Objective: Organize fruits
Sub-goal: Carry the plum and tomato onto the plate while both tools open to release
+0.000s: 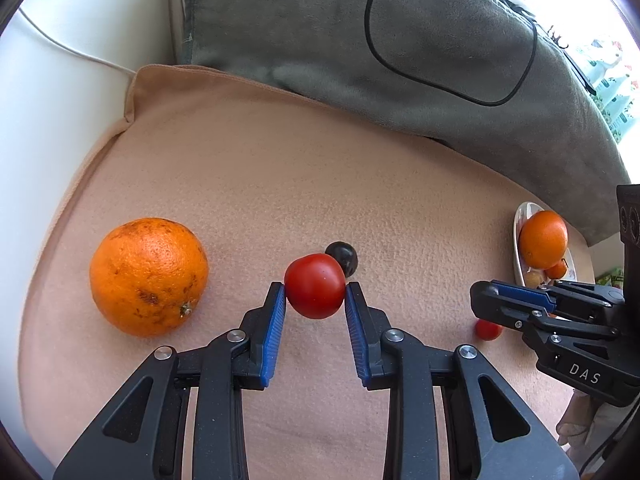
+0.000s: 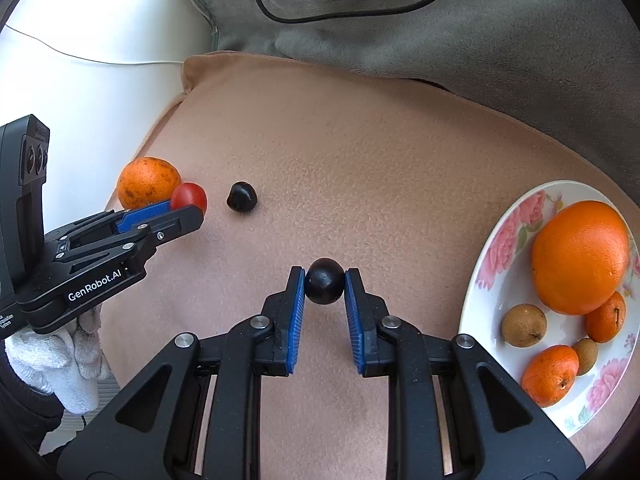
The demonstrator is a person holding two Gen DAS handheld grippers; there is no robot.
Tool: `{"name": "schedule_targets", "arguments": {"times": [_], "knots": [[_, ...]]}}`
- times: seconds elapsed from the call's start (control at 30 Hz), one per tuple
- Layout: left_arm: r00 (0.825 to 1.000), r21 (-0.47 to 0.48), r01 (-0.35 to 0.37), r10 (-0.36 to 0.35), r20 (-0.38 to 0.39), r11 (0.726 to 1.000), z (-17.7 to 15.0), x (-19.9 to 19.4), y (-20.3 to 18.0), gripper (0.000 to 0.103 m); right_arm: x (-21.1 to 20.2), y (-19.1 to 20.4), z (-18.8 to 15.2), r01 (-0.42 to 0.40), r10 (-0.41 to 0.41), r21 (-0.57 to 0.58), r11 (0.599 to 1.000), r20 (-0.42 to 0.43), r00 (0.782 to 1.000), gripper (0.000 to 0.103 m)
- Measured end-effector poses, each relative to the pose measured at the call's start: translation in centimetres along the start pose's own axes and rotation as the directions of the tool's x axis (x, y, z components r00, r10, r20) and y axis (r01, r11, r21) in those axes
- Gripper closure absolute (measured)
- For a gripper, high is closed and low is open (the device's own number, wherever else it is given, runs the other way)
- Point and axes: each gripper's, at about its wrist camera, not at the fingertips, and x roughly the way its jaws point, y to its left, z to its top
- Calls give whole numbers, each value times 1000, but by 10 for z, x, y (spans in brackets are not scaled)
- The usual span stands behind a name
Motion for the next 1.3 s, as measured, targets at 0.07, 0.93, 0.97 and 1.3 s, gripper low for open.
{"name": "schedule_targets", "arguments": {"times": [0.07, 0.93, 0.97, 1.3], "knots": [[1000, 8, 10, -10, 2, 1000, 0, -5, -7, 74, -6, -3, -3, 3, -3, 9, 1000, 10, 1000, 82], [993, 161, 114, -118, 12, 980, 10, -18, -99, 74, -81, -70, -50, 69, -88, 168, 983, 104, 991, 82], [993, 167, 118, -121, 10, 979, 10, -18, -102, 74, -83, -73, -52, 71, -91, 172, 982, 107, 990, 82], [988, 222, 154, -155, -12, 963, 10, -16, -135, 74, -101, -96, -64, 97, -126, 219, 971, 124, 984, 82]]}}
